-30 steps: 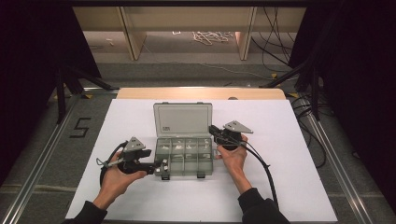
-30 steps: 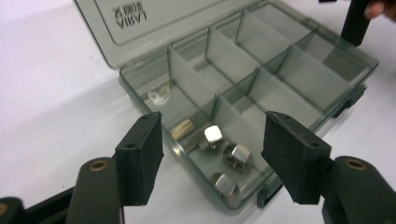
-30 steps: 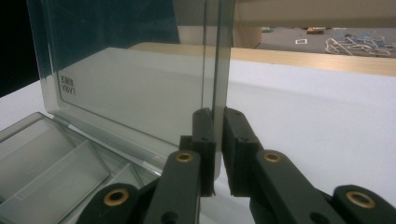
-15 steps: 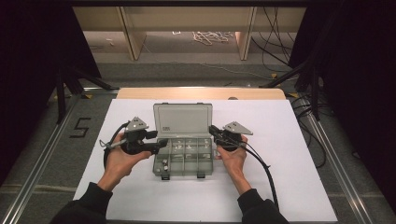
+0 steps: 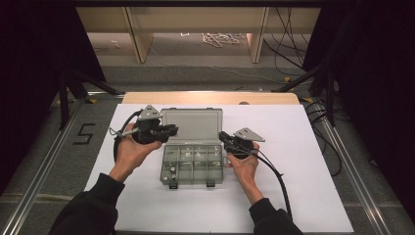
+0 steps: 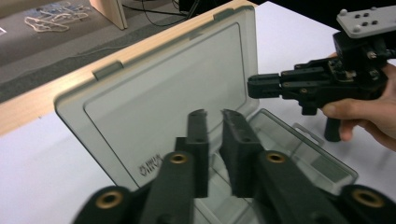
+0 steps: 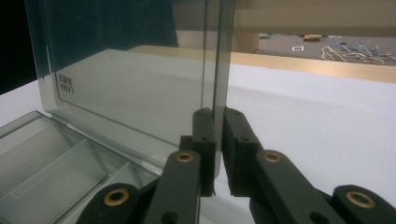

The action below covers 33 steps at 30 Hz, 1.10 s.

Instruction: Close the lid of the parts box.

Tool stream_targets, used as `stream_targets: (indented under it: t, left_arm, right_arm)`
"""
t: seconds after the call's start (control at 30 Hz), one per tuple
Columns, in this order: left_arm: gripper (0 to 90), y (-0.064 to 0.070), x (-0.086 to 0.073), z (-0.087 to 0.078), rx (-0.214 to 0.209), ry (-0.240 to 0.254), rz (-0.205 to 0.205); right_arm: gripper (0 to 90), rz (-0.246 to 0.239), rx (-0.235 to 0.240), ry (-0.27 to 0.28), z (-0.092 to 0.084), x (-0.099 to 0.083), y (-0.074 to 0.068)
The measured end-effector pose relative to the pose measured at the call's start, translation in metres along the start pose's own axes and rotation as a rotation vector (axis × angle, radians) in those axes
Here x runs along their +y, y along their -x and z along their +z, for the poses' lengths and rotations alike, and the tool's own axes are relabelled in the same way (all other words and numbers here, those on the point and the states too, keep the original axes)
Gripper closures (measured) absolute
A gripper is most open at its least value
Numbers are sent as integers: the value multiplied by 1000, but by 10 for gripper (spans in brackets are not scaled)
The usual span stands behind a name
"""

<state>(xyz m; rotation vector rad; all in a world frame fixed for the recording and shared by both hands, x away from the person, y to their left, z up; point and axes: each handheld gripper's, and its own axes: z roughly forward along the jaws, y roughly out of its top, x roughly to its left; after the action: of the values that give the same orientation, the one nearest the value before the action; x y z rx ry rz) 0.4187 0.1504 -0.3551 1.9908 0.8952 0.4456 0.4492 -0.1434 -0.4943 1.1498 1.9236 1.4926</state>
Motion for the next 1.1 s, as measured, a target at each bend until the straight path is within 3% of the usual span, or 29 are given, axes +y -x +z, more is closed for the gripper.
stream_targets:
  t: [0.13, 0.3, 0.5, 0.57, 0.7, 0.73, 0.77, 0.83, 0.97, 1.1]
  left_arm:
    - [899, -5, 13, 4, 23, -8, 21]
    - [899, -15, 33, 12, 60, 7, -2]
    - [899, -24, 48, 27, 102, -18, -17]
    - [899, -28, 51, 32, 111, -25, -30]
    - [899, -37, 55, 42, 138, -53, -51]
    - [899, -40, 55, 44, 140, -73, -39]
    - [899, -41, 54, 48, 147, -54, -71]
    - [899, -45, 54, 50, 156, -74, -70]
    - [899, -50, 53, 57, 156, -86, -102]
    - [898, -53, 53, 62, 154, -102, -116]
  right_arm:
    - [843, 2, 4, 4, 0, 0, 0]
    - [843, -1, 1, 1, 0, 0, 0]
    - [842, -17, -10, 0, -1, -1, 0]
    - [843, -16, -3, 27, 1, -1, 0]
    - [842, 4, -3, 10, 0, -1, -2]
    - [842, -18, -11, 11, 1, -2, -1]
    - [843, -20, -15, 14, 1, -2, -1]
    - [842, -1, -5, 6, 0, -1, -2]
    - [842, -27, -13, 24, 1, -1, -2]
    - [842, -16, -18, -4, -1, -1, -2]
